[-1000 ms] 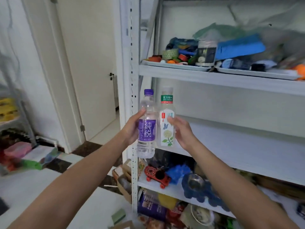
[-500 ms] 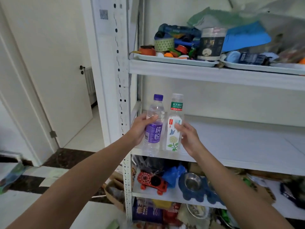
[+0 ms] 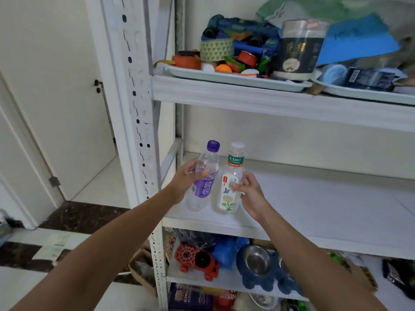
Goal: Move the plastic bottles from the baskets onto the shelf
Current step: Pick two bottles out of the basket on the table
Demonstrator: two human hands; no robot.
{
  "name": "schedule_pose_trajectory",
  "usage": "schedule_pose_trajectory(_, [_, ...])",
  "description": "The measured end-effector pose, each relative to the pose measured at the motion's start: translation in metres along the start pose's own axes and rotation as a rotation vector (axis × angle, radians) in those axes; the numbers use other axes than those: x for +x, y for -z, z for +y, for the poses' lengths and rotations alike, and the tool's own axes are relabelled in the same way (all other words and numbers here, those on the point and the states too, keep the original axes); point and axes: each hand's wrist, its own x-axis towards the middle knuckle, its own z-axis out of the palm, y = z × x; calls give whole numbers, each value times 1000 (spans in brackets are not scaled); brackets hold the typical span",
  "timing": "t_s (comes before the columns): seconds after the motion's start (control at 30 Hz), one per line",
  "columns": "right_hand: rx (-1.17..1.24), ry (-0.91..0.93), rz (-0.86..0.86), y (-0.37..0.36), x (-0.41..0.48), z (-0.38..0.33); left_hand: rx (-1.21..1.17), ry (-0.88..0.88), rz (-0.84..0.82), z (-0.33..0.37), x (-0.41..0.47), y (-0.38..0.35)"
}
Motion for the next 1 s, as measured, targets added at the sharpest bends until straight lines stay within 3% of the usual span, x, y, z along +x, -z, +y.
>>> schedule_pose_trajectory(0.27, [-32, -59, -154, 22, 48, 24, 13, 17, 28, -43, 13, 14])
schedule_pose_trajectory(0.53, [2, -147, -240, 37, 63, 50, 28, 70, -21, -39, 7, 23])
schedule_pose_trajectory(0.7, [-40, -148, -285, 38, 68, 62, 27, 108, 42, -49, -6, 20])
schedule_pose_trajectory(0.9, [-444, -124, -223, 45, 63, 72, 483, 196, 227, -82, -6, 6])
schedule_pose_trajectory(1.0, [-537, -94, -164, 40, 61, 74, 562, 164, 303, -90, 1, -3])
